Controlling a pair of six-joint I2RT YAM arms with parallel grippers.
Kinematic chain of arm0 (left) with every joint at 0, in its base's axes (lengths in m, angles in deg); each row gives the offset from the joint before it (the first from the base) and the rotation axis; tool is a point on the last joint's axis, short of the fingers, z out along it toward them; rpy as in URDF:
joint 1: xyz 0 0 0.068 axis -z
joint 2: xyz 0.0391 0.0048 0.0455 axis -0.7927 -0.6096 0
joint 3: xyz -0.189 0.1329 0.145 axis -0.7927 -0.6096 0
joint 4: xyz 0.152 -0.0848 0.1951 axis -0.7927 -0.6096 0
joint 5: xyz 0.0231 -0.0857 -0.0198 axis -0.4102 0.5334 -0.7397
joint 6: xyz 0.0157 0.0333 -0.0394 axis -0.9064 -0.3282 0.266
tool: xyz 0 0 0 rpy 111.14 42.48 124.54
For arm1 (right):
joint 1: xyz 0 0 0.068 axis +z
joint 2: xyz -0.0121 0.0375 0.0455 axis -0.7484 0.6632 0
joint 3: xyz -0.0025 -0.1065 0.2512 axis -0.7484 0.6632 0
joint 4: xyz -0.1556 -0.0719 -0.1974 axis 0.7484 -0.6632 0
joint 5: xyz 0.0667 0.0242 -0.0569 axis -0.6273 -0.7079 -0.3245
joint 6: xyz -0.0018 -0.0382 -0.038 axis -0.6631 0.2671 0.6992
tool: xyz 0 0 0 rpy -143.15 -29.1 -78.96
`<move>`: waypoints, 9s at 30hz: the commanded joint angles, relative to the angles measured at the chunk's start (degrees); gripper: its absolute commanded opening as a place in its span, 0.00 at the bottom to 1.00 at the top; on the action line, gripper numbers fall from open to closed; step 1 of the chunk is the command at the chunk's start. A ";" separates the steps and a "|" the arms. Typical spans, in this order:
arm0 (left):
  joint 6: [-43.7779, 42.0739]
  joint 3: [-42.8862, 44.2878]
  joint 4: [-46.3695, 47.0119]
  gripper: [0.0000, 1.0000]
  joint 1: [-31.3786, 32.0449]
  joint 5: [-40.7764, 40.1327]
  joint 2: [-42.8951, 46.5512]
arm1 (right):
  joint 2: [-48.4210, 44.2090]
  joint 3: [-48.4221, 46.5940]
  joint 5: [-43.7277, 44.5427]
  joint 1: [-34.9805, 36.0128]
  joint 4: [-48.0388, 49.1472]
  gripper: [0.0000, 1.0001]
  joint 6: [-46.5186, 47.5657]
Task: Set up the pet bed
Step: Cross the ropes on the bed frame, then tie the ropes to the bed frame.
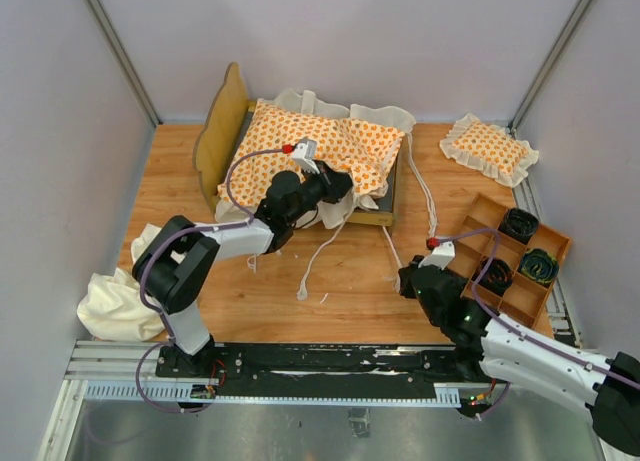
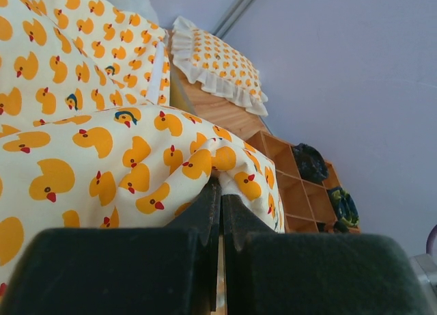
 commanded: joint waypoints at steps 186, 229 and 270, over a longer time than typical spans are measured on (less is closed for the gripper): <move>2.16 -34.87 7.94 0.00 17.93 -15.61 9.69 | 34.93 -19.77 -7.51 21.54 -1.77 0.33 -5.58; 1.67 -34.69 10.12 0.02 18.06 -9.45 5.83 | 19.57 -12.66 -3.19 3.80 -13.36 0.40 6.64; -1.98 -33.03 17.49 0.01 26.95 -5.94 7.61 | 22.66 -23.07 -7.85 -27.68 -4.44 0.00 18.43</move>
